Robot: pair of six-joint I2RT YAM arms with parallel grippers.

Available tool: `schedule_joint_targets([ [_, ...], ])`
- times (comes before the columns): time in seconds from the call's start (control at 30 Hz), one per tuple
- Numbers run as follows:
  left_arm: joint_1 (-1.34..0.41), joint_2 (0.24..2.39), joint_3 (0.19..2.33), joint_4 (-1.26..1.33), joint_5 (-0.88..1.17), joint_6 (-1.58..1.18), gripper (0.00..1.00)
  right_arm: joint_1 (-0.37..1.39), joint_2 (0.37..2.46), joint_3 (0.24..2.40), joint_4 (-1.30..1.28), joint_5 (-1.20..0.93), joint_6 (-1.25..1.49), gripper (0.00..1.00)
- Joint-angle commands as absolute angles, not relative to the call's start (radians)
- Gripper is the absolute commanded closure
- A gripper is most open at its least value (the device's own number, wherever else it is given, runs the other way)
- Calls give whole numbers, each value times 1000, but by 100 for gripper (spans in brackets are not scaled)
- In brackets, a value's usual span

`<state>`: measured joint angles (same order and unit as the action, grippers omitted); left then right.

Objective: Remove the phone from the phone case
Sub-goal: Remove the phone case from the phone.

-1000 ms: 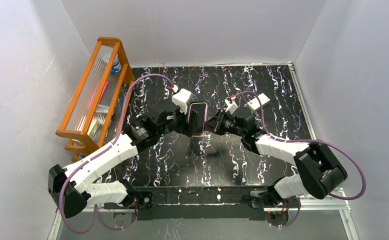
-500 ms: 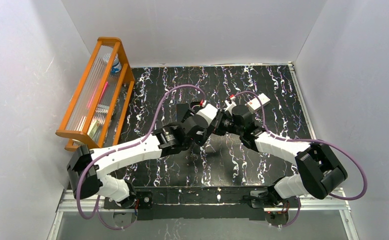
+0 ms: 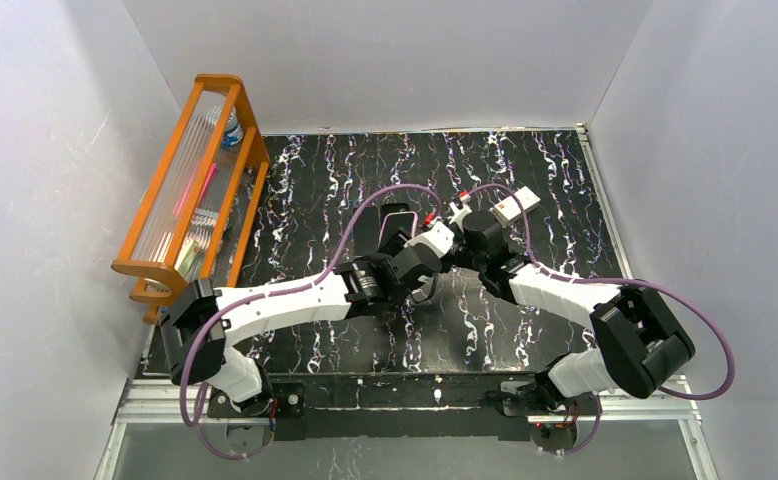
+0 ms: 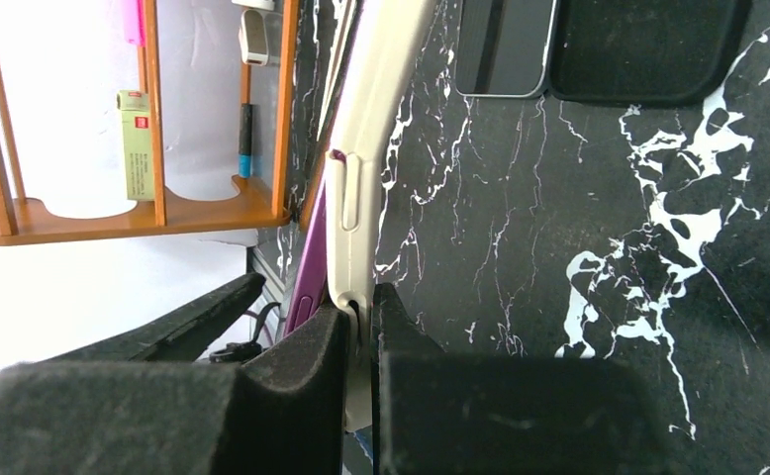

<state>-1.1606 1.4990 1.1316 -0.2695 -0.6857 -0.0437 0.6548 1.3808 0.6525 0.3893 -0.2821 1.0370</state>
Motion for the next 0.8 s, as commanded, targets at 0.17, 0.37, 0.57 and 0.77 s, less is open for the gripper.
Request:
schedule_joint_targets([
  [0.17,-1172,1567,1163,-275,-783,-33,68,663,1311,714,441,-270,1063,99],
  [0.37,-1173,1571,1144,-267,-790,-64,97,663,1304,706,421,-235,1082,99],
  [0.57,-1217,1535,1142,-277,-757,-99,100,664,1318,709,400,-183,1105,99],
  [0.77,-1303,1495,1164,-316,-780,-130,100,661,1352,734,371,-90,1108,99],
])
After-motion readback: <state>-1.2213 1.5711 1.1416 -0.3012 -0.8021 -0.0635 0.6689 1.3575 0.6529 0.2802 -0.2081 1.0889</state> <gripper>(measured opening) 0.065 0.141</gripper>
